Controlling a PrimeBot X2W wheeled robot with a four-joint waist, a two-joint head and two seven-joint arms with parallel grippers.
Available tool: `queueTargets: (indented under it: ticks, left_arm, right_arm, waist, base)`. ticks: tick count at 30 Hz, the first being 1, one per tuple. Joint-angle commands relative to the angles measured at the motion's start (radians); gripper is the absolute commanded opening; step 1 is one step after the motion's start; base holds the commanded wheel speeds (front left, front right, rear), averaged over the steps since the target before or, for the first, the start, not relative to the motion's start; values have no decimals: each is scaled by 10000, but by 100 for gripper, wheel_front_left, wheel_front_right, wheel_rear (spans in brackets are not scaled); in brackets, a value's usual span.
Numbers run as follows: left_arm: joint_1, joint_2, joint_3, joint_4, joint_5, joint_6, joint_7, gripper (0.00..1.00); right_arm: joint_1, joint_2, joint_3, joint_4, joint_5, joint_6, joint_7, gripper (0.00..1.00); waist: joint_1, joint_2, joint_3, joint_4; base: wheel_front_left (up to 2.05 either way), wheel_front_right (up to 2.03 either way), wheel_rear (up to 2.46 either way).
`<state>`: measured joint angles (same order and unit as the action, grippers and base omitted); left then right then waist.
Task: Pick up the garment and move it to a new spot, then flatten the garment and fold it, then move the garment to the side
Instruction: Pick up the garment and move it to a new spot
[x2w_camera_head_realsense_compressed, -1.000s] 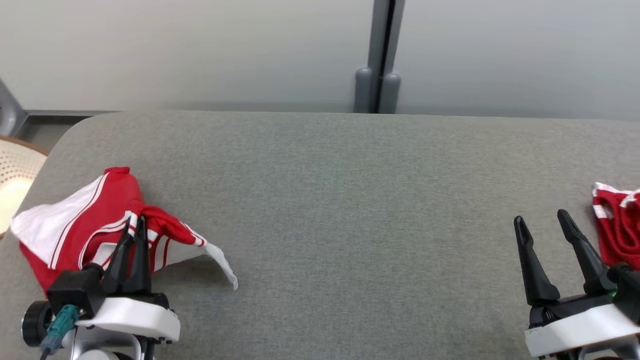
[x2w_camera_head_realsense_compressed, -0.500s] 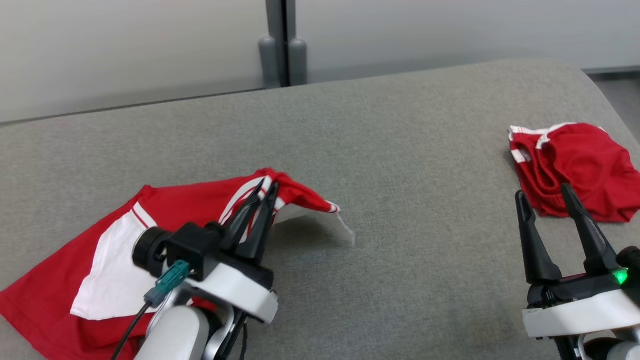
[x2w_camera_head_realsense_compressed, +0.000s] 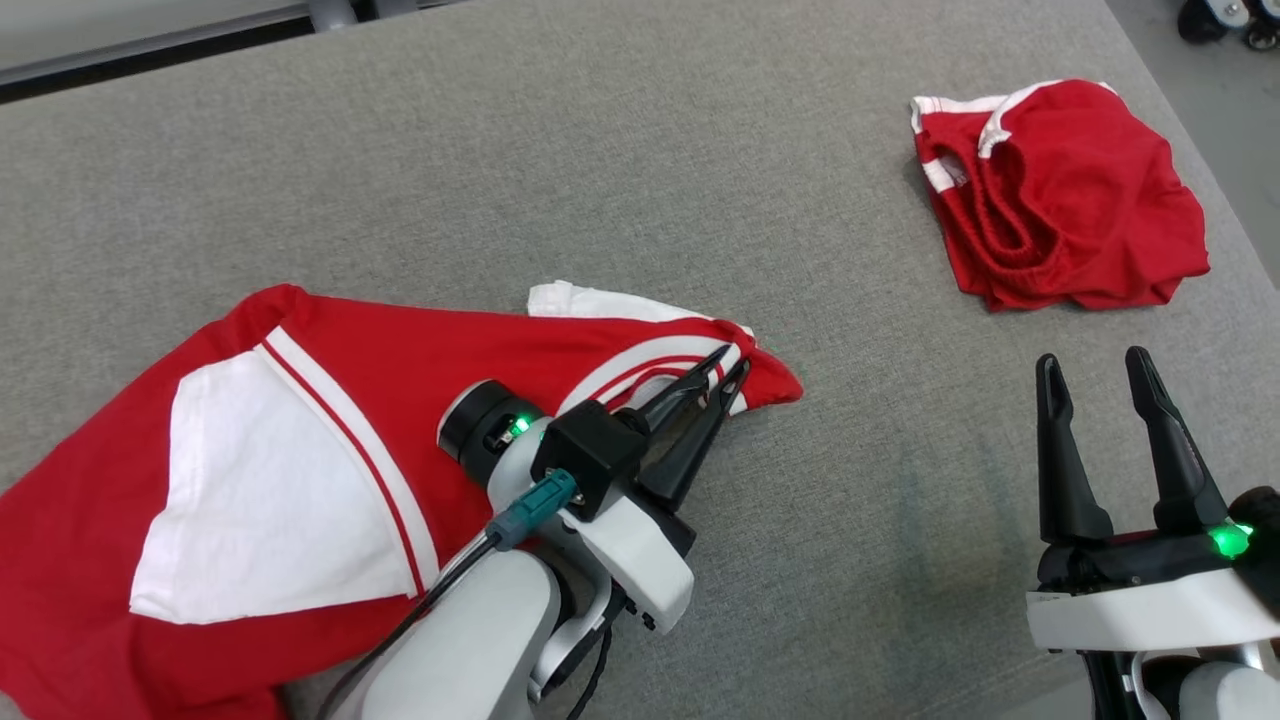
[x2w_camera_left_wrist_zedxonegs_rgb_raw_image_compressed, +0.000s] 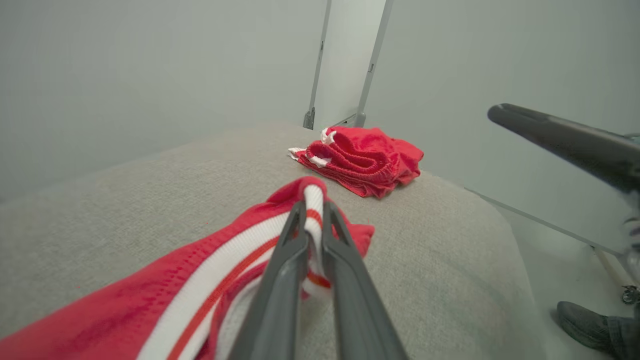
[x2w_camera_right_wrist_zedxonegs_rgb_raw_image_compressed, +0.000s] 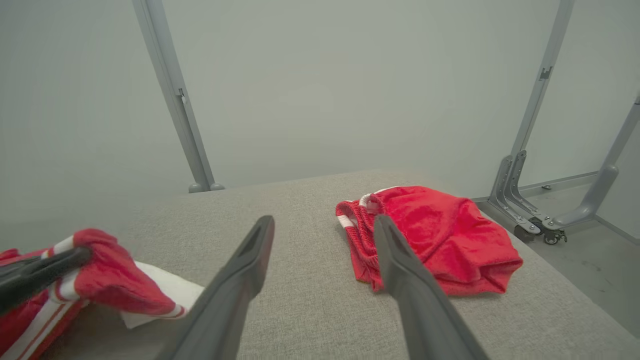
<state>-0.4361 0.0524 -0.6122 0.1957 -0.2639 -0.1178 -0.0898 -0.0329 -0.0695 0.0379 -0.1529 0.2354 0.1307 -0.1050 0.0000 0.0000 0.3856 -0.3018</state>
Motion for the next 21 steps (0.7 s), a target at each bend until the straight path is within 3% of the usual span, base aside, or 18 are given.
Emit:
queueTargets:
  ticks: [1, 2, 10, 14, 21]
  left_arm:
    - [-204, 46, -38, 111, 61, -28, -70, 69]
    - [-224, 43, -162, 266, 32, -47, -110, 100]
    - [-4, 74, -351, 244, -80, 145, -1133, 100]
    - [400, 251, 441, -115, -470, 690, -1429, 100]
    - [1325, 1119, 2498, -458, -1150, 1770, -1671, 100]
  right_arm:
    - [-143, 23, -2, 40, -70, -1, -71, 100]
    - [-171, 38, 16, 102, -82, -1, -118, 100]
    - [-235, -96, 6, 449, -199, -1, -85, 100]
    - [-111, -284, 19, 522, -243, -1, 101, 100]
    - [212, -636, 68, 465, -206, -2, 561, 100]
  waist:
    - [0, 0, 214, -173]
    - [0, 0, 201, -126]
    - [0, 0, -677, 849]
    - [0, 0, -1320, 1427]
    - [0, 0, -2203, 2248]
  base:
    - [0, 0, 0]
    - [0, 0, 0]
    - [0, 0, 0]
    - [0, 0, 0]
    - [0, 0, 0]
